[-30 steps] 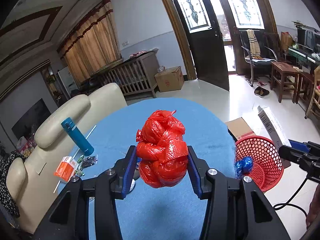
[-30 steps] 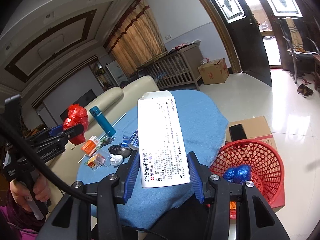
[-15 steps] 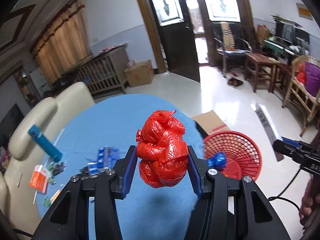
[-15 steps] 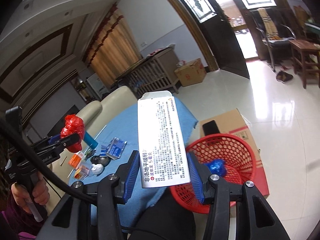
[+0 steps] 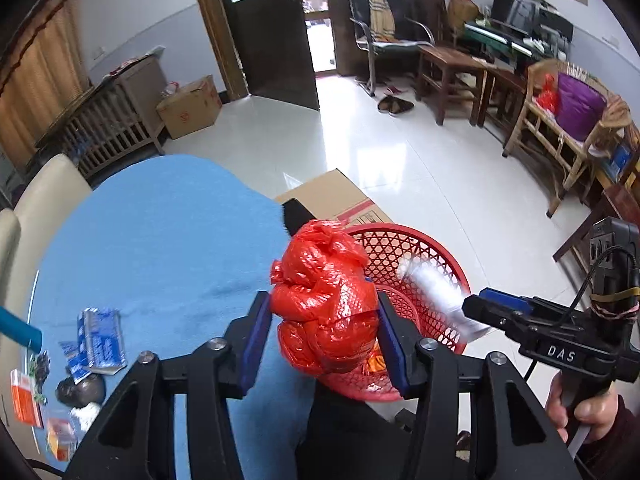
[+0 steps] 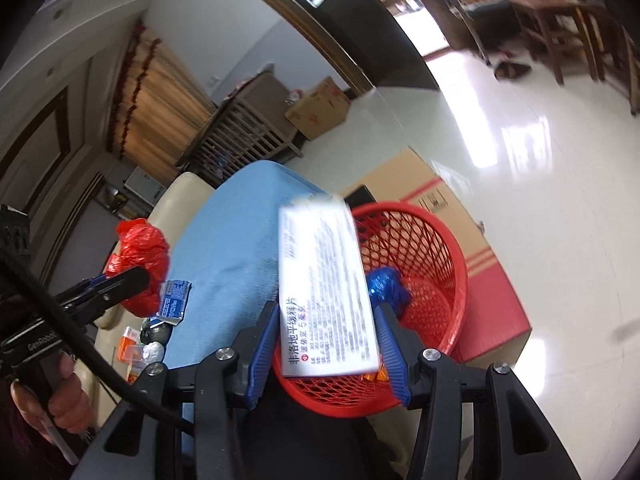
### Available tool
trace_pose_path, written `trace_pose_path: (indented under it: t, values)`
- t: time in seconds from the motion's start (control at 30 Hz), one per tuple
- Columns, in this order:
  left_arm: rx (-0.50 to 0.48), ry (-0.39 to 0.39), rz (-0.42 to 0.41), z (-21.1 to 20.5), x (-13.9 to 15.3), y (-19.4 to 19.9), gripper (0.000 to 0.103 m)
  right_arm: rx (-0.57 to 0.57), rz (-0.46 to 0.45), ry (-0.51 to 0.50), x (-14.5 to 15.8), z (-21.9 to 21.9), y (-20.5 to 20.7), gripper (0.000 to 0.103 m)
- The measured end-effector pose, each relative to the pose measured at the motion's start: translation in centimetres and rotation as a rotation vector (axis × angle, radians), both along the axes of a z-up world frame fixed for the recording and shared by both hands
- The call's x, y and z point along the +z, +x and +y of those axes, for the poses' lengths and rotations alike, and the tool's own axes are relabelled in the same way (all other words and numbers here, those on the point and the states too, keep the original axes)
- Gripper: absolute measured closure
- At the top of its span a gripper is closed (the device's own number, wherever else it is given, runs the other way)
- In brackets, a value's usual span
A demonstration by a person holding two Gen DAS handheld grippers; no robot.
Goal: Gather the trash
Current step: 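Open both tools over the red basket to drop the items, then grasp the blue box with the right tool while the left tool grasps the orange-white medicine box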
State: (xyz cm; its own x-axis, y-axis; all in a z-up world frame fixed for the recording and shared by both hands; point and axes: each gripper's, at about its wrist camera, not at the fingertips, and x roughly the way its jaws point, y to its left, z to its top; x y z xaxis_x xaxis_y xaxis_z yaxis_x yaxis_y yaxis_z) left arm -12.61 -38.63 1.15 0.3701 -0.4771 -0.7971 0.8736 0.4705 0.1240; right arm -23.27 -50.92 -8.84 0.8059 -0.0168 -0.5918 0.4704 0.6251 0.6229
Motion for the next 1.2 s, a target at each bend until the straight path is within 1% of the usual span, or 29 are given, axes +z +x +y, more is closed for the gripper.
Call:
trace_pose_path:
  t: [0.07,0.13,0.17,0.23,0.3,0.4,0.57,0.73,0.83,0.87,0.97,1.0,1.03,1.07,1.13,1.17,1.2]
  values:
    - [-0.014,0.015,-0.007,-1.2,-0.5,-0.4,0.046,-0.014,0.003,0.017,-0.6,-0.6,0.0,0.049]
    - [-0.017,0.012,-0.009,-1.0,-0.7,-0.6,0.041,-0.023,0.019,0.03,-1.0,-1.1,0.1,0.044]
    - [-0.019,0.007,-0.011,-1.0,-0.8,-0.6,0.04,-0.024,0.024,0.051,-1.3,-1.4,0.0,0.042]
    - [-0.013,0.0,-0.002,-0.7,-0.7,-0.3,0.04,-0.022,0.015,0.06,-1.3,-1.6,-0.3,0.042]
    - [0.003,-0.007,0.011,-0.5,-0.4,0.3,0.04,-0.03,0.018,0.031,-0.6,-1.3,-0.8,0.042]
    - [0.03,-0.04,0.025,1.1,0.5,0.8,0.04,-0.033,0.005,0.019,0.4,-1.2,-1.6,0.042]
    - [0.062,-0.064,-0.013,5.1,1.5,0.6,0.04,-0.019,-0.023,-0.015,2.8,-0.5,-1.7,0.042]
    - [0.143,-0.103,0.008,11.2,1.6,1.3,0.04,0.041,-0.052,-0.061,5.8,1.4,-0.8,0.042]
    - [0.22,-0.117,0.004,15.4,1.4,2.2,0.04,0.092,-0.063,-0.094,7.7,3.3,0.5,0.035]
    - [0.251,-0.128,-0.005,17.3,1.4,2.5,0.04,0.111,-0.069,-0.099,8.4,4.1,1.1,0.034]
    - [0.347,-0.162,-0.031,23.0,1.6,3.6,0.039,0.176,-0.081,-0.107,9.8,6.4,3.0,0.034]
    - [0.371,-0.168,-0.036,24.3,1.6,3.8,0.037,0.202,-0.077,-0.115,10.2,7.3,3.8,0.034]
    - [0.425,-0.182,-0.045,27.0,1.5,4.3,0.03,0.229,-0.07,-0.123,10.5,8.3,4.7,0.034]
    - [0.461,-0.194,-0.051,28.7,1.4,4.5,0.027,0.256,-0.063,-0.129,10.7,9.2,5.5,0.034]
    - [0.544,-0.21,-0.06,32.5,1.0,5.2,0.027,0.311,-0.048,-0.142,11.0,11.1,7.3,0.034]
    - [0.604,-0.217,-0.062,35.0,0.8,5.7,0.027,0.341,-0.039,-0.148,11.2,12.2,8.4,0.034]
    - [0.634,-0.223,-0.062,36.3,0.7,6.0,0.027,0.375,-0.028,-0.154,11.3,13.4,9.6,0.034]
